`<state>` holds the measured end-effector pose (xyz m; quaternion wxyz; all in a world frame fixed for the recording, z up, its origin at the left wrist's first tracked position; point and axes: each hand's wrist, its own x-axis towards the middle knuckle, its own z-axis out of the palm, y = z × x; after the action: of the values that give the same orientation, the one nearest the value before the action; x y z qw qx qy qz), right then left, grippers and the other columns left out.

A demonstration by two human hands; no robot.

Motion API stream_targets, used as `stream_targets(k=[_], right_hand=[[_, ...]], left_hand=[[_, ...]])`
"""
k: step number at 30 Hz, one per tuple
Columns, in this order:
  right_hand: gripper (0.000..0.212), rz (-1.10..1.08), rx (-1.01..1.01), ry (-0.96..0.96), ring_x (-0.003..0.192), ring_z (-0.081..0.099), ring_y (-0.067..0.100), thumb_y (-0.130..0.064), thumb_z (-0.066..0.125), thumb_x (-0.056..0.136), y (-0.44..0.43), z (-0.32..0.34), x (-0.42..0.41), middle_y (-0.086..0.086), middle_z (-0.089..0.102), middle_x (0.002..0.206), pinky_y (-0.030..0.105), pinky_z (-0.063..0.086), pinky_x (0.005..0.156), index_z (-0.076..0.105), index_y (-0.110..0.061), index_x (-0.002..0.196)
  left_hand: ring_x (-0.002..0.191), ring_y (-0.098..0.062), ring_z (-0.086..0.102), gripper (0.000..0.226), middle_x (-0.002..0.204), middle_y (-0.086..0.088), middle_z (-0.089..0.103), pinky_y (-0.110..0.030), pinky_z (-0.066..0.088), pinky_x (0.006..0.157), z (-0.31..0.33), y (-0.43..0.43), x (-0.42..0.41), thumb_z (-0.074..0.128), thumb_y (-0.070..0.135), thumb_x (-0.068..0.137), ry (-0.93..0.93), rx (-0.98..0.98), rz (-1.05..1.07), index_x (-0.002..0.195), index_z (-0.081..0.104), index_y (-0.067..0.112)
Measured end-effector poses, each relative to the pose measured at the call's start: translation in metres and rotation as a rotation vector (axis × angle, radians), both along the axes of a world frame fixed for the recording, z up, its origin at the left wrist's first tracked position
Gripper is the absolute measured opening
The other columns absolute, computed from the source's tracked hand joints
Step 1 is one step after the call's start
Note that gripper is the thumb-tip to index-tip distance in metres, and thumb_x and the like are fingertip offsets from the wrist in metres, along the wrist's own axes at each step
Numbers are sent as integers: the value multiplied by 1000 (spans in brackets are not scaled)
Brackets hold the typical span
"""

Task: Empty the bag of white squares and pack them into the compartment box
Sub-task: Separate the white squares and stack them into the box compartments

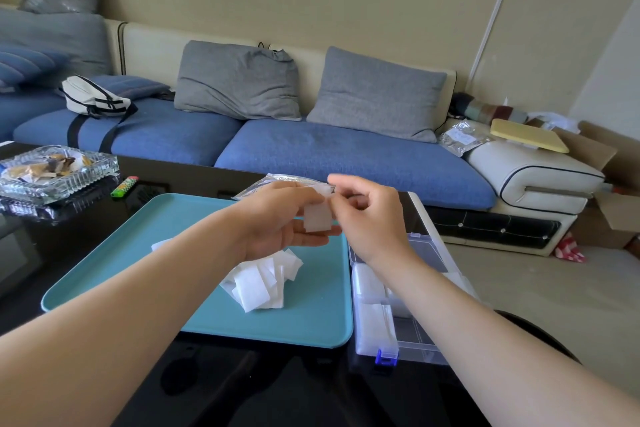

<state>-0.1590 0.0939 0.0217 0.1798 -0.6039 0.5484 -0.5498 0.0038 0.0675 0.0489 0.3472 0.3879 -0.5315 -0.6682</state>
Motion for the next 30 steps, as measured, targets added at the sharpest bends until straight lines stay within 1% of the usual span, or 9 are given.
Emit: stream_targets(k=[2, 3, 5, 7, 10, 13, 21, 27, 30], right_hand=[[75, 96, 11, 148, 112, 57, -3, -38, 83, 72, 3, 2, -2, -12, 62, 130, 13, 48, 92, 62, -34, 144], [90, 140, -6, 278, 125, 51, 1, -43, 86, 66, 4, 3, -2, -10, 54, 140, 12, 44, 99, 54, -34, 150], [97, 147, -74, 494, 136, 47, 13, -51, 84, 59, 2, -3, -4, -8, 49, 146, 33, 42, 112, 54, -33, 150], [86, 128, -109, 536, 129, 54, 18, -47, 85, 59, -3, -8, -4, -10, 57, 138, 46, 46, 108, 62, -34, 140], [74, 141, -110, 549, 117, 59, 14, -40, 88, 61, -1, -8, -5, -16, 64, 126, 42, 51, 100, 67, -34, 131], [72, 156, -115, 560, 112, 59, 8, -33, 93, 64, 4, -7, -7, -21, 62, 120, 35, 51, 99, 67, -29, 131], [60, 192, -61, 620, 100, 65, 13, -36, 89, 70, 18, -1, -12, -11, 71, 112, 39, 55, 91, 67, -24, 126], [14, 157, 16, 384, 89, 73, 10, -18, 76, 85, 26, 3, -24, -14, 78, 86, 38, 60, 85, 83, -25, 95], [16, 117, 74, 271, 75, 75, 14, -11, 73, 87, 33, 5, -30, -9, 78, 76, 40, 63, 75, 82, -23, 84]], left_hand=[[112, -34, 73, 29, 119, -19, 75, -56, 54, 105, 0, -1, -1, 46, 11, 108, 1, 30, -16, 127, 65, 3], [115, -35, 72, 30, 119, -19, 75, -55, 53, 105, 0, -1, -1, 44, 12, 108, -7, 41, -36, 128, 64, 4], [118, -39, 69, 31, 118, -17, 75, -54, 51, 99, -2, -1, 0, 43, 15, 108, -31, 46, -83, 131, 62, 8], [115, -39, 71, 31, 111, -16, 75, -53, 52, 95, -3, -1, 1, 45, 17, 107, -52, 41, -104, 132, 61, 11], [101, -30, 70, 32, 110, -19, 74, -54, 52, 102, -3, 1, 0, 49, 19, 107, -87, 42, -112, 133, 62, 8], [97, -29, 71, 30, 115, -23, 73, -52, 57, 96, -5, 1, 0, 49, 17, 106, -128, 45, -140, 131, 63, 6], [93, -35, 69, 45, 104, -18, 69, -55, 59, 94, -8, 5, -4, 29, -10, 92, -252, 25, -154, 116, 66, 2], [87, -25, 61, 43, 98, -12, 60, -40, 56, 84, -11, 14, -13, 33, -10, 95, -391, -63, -239, 124, 63, -4], [87, -22, 66, 31, 98, -8, 65, -38, 54, 85, -13, 22, -22, 45, 3, 96, -433, -120, -276, 118, 65, 3]])
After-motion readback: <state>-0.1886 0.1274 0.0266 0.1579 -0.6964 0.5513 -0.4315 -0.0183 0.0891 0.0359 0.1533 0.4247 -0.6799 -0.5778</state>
